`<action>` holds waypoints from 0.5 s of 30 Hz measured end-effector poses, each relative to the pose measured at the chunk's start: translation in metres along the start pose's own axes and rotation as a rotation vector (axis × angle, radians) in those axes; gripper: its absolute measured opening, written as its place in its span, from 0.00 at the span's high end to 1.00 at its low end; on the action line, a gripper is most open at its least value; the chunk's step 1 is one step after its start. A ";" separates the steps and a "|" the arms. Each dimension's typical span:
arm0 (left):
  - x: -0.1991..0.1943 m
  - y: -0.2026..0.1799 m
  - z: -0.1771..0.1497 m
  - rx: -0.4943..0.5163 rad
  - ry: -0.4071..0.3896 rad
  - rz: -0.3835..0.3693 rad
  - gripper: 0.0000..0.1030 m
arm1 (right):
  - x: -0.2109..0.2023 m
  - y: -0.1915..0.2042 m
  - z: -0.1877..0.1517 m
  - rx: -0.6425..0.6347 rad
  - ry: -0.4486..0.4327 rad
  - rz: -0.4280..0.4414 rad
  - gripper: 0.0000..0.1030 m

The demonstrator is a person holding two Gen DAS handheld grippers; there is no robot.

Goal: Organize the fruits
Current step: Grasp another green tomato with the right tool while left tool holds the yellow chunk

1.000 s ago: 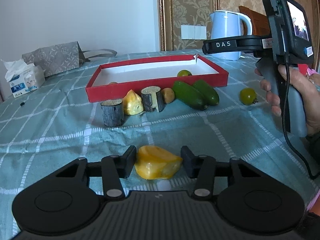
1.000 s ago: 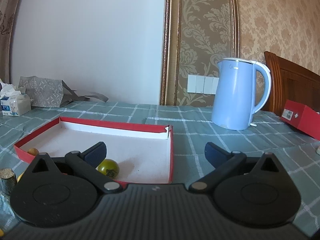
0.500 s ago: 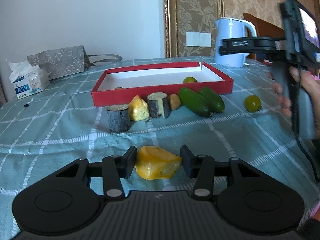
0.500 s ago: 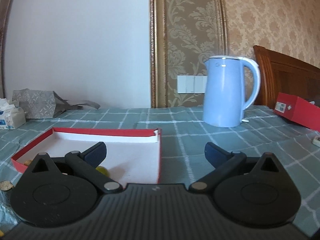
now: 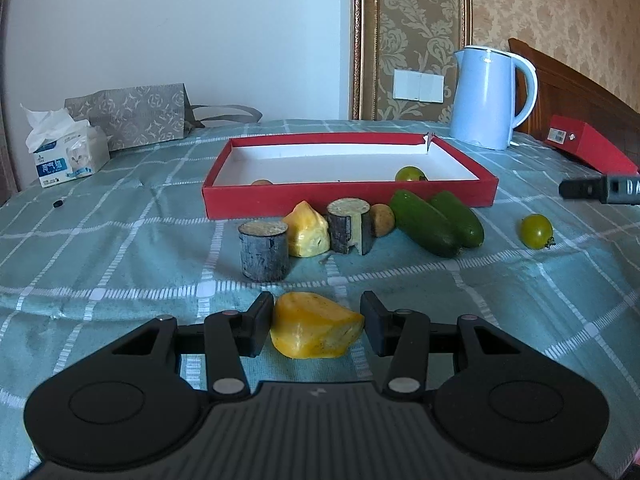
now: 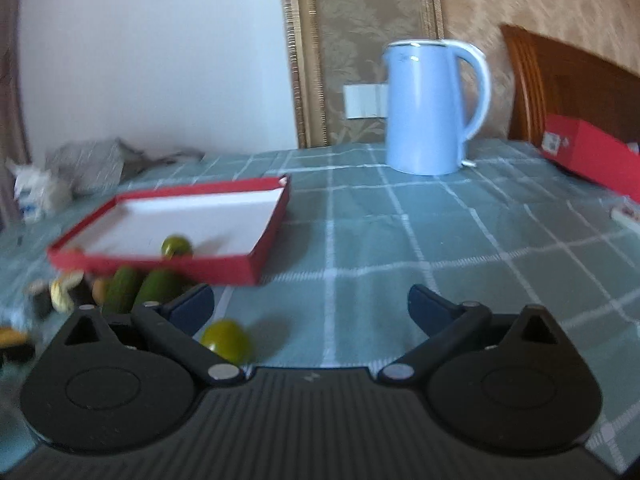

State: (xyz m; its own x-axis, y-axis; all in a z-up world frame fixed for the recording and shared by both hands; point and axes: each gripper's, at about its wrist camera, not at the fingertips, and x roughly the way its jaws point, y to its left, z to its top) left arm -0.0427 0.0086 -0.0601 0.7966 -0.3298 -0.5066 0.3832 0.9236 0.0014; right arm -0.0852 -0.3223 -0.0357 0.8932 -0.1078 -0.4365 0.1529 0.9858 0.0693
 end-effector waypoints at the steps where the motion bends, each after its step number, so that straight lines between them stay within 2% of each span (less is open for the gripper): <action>1: 0.000 0.000 0.000 0.000 0.000 0.000 0.55 | 0.000 0.008 -0.003 -0.035 0.002 -0.001 0.11; 3: 0.000 0.000 0.000 0.000 0.000 0.000 0.55 | 0.004 0.022 -0.006 -0.091 0.015 0.005 0.19; 5: 0.001 0.001 0.000 -0.003 0.000 -0.001 0.55 | 0.009 0.034 -0.007 -0.122 0.031 0.022 0.31; 6: 0.001 0.001 0.000 -0.005 -0.001 -0.002 0.55 | 0.012 0.038 -0.008 -0.127 0.042 0.039 0.33; 7: 0.001 0.001 -0.001 -0.008 -0.001 -0.003 0.55 | 0.015 0.041 -0.008 -0.129 0.052 0.057 0.39; 8: 0.002 0.002 -0.001 -0.010 0.000 -0.004 0.55 | 0.018 0.043 -0.009 -0.129 0.066 0.069 0.49; 11: 0.002 0.002 0.000 -0.010 -0.002 -0.004 0.55 | 0.031 0.047 -0.010 -0.116 0.114 0.082 0.64; 13: 0.002 0.002 0.000 -0.010 0.000 -0.004 0.55 | 0.037 0.048 -0.010 -0.101 0.140 0.089 0.68; 15: 0.001 0.002 0.000 -0.013 0.000 -0.006 0.55 | 0.036 0.048 -0.012 -0.093 0.136 0.090 0.68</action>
State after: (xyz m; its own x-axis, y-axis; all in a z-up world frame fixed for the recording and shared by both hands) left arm -0.0408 0.0100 -0.0607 0.7944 -0.3351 -0.5067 0.3816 0.9242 -0.0130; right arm -0.0505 -0.2776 -0.0592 0.8350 -0.0064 -0.5502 0.0292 0.9990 0.0328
